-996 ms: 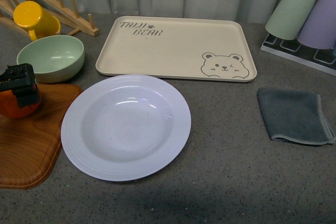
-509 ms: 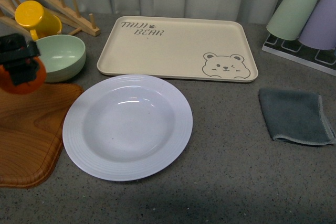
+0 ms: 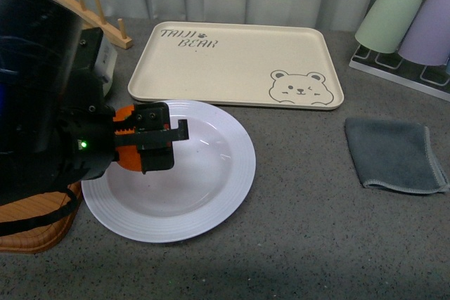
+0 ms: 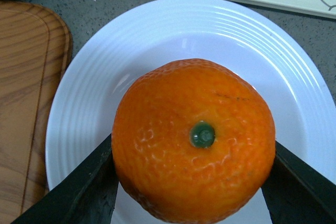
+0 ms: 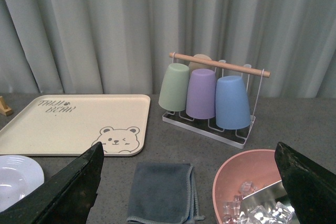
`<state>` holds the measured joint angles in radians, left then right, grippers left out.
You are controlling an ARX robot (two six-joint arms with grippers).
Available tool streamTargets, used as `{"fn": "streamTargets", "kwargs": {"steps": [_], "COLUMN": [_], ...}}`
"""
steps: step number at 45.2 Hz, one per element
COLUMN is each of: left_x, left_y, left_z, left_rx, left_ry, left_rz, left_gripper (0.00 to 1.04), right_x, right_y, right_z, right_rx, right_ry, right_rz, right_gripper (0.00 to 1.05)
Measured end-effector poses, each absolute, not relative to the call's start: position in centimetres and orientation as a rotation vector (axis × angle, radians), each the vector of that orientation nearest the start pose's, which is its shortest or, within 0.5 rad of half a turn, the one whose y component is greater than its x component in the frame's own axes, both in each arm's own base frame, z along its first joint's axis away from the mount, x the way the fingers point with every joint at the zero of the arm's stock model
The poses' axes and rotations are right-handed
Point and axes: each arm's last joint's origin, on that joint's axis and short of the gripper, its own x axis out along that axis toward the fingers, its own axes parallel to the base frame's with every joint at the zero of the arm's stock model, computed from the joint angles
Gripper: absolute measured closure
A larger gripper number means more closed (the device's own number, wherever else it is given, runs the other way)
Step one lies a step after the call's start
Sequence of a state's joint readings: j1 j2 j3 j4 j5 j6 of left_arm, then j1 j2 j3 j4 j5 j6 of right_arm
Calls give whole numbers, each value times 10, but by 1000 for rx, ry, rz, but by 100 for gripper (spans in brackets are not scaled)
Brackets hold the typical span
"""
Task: Place orange and plate with both arms
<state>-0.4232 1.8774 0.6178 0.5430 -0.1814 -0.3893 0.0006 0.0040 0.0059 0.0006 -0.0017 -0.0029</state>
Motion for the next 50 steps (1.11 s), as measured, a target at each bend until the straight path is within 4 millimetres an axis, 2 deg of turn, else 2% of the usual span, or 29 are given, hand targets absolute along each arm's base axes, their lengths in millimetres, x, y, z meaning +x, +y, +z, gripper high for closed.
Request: {"fn": "streamTargets", "kwargs": {"steps": [15, 19, 21, 24, 32, 42, 50], "left_x": [287, 287, 287, 287, 283, 249, 198], "left_y": [-126, -126, -126, -126, -117, -82, -41], "left_z": [58, 59, 63, 69, 99, 137, 158], "left_rx": [-146, -142, -145, -154, -180, -171, -151], "left_ry": [765, 759, 754, 742, 659, 547, 515], "left_rz": [-84, -79, -79, -80, -57, 30, 157], "left_gripper": [39, 24, 14, 5, 7, 7, 7], "right_x": [98, 98, 98, 98, 98, 98, 98], "right_y": [0, 0, 0, 0, 0, 0, 0], "right_z": [165, 165, 165, 165, 165, 165, 165], "right_rx": [-3, -3, -3, -3, -3, -3, -3], "right_ry": [-2, -2, -2, -2, -2, -2, -2], "right_rz": [2, 2, 2, 2, 2, 2, 2], "right_gripper": [9, 9, 9, 9, 9, 9, 9]}}
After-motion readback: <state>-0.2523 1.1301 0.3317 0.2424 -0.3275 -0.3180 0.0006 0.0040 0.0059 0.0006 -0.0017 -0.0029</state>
